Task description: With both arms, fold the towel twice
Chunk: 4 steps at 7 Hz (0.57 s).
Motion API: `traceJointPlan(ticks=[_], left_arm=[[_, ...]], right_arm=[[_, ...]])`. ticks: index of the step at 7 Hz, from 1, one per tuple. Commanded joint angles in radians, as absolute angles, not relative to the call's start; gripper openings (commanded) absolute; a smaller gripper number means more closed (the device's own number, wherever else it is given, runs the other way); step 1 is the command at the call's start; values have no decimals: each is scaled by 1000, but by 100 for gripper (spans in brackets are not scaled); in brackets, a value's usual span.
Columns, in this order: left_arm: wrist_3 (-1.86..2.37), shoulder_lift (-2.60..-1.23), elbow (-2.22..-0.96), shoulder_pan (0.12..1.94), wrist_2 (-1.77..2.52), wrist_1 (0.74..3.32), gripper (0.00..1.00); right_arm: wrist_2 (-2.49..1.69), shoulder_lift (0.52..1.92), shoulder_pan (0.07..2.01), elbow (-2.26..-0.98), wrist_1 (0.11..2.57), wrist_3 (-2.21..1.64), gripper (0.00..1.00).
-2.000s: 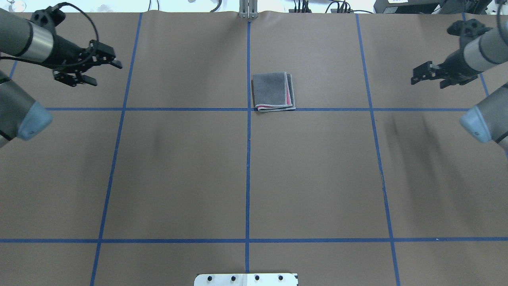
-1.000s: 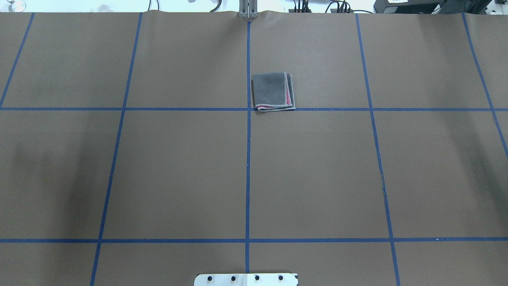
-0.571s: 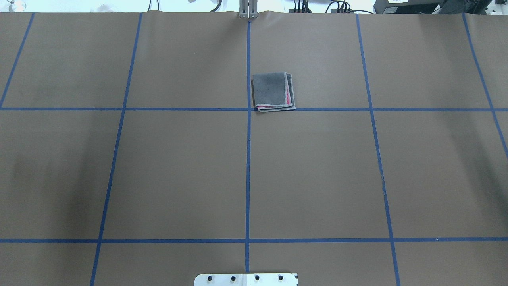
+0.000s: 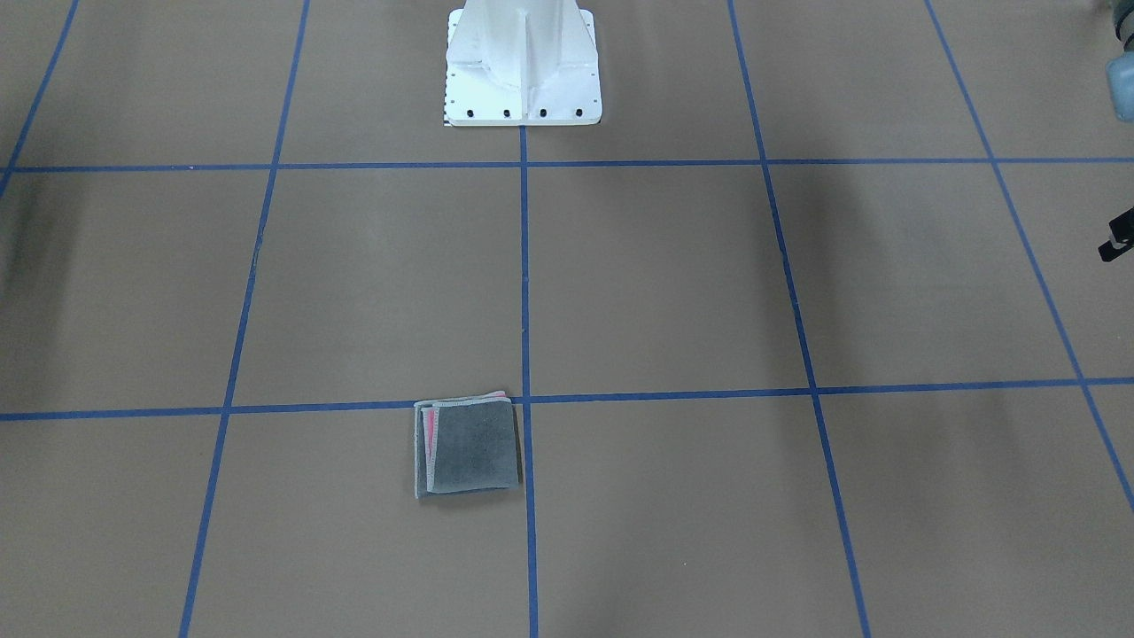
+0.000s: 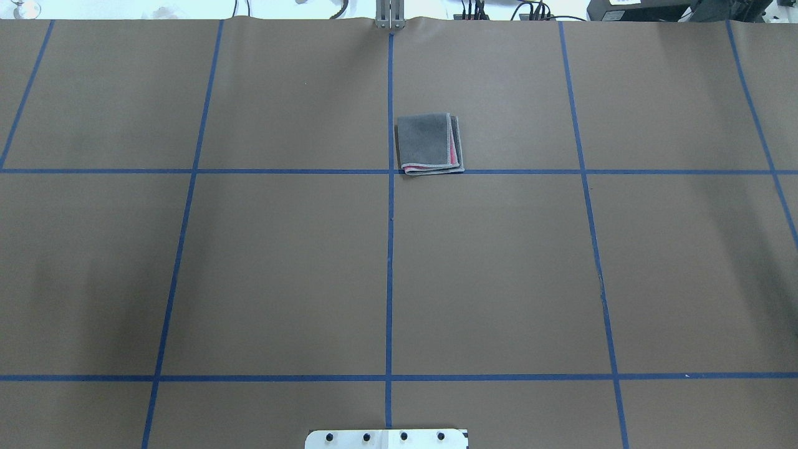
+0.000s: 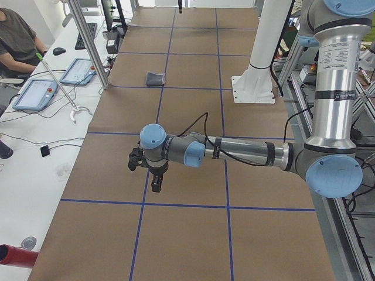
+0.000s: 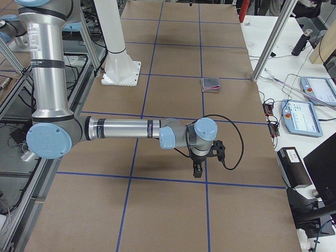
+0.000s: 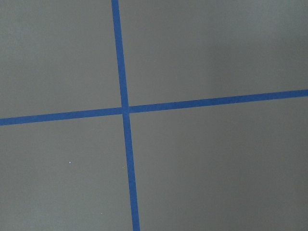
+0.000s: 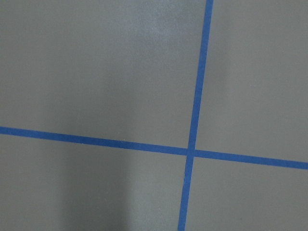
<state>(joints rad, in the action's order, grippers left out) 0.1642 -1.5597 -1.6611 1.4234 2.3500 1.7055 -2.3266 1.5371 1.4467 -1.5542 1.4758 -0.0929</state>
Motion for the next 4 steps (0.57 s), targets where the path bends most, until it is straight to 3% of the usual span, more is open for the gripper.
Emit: traceJointPlan(ticks=[1, 4], left_arm=[[166, -1559, -1661, 1422, 2350, 1701, 100], [166, -1559, -1664, 1422, 2353, 1703, 100]], right_arm=[[-2338, 1542, 1447, -1572, 1474, -97, 100], [-2324, 1539, 1448, -1588, 1479, -97, 100]])
